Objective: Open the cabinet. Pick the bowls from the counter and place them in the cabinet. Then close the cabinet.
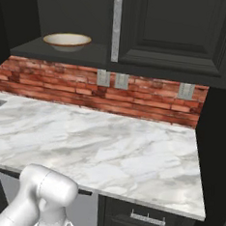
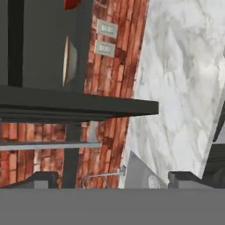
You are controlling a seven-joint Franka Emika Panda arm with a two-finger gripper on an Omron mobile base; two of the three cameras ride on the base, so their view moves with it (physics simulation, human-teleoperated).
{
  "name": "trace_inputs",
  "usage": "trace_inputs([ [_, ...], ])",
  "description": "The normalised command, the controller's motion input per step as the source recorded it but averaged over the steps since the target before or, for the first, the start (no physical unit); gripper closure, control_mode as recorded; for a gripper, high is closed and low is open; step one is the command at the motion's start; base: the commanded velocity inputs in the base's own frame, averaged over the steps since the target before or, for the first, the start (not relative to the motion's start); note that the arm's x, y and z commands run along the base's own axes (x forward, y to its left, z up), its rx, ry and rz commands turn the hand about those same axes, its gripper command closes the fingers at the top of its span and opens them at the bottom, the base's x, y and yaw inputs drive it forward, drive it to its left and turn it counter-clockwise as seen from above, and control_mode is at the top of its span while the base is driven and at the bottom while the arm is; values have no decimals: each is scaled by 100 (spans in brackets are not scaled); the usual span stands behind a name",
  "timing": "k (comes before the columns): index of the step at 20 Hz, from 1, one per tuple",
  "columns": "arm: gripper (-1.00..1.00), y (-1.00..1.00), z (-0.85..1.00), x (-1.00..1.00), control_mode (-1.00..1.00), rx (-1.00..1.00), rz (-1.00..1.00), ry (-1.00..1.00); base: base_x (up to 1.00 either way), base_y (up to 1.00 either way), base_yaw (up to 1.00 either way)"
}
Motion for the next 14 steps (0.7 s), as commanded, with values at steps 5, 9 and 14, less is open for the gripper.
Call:
trace_inputs([
  [5, -100, 92, 0, -2, -100, 8, -5, 15, 0, 0, 0],
  [9, -100, 90, 0, 58, -100, 0, -19, 3, 0, 0, 0],
  [14, -100, 20, 0, 71, -100, 0, -18, 0, 0, 0, 0],
])
